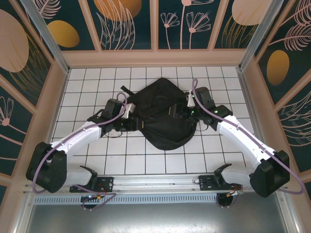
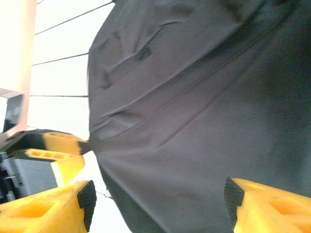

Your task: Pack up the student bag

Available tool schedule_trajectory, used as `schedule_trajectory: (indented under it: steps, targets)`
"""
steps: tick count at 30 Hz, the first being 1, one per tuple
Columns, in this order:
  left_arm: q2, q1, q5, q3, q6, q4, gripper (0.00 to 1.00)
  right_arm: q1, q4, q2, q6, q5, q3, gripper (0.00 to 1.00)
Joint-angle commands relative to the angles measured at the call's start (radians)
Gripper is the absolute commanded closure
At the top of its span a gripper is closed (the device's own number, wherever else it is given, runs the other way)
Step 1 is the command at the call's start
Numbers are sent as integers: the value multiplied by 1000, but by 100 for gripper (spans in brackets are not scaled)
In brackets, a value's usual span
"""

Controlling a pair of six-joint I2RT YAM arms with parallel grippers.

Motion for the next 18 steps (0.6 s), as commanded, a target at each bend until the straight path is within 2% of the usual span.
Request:
schedule_trajectory:
  steps: [1,4,10,13,18]
  targets:
    - [-32,-6,100,-42,-98,127,50,60,141,-10,197,-58,-53,28]
    - [-49,-6,142,-67,-158,203,50,111,286,-13,359,-109,-130,29]
    - [-101,-6,157,-98,-235,296,49,187,358,-35,564,-48,-165,33]
    - [-112,-5,123,-88,-207,247,49,212,367,-41,619,-12,-172,33]
    - [-172,-2,2,-69,-140,135,49,243,407,20,716,-9,-169,32]
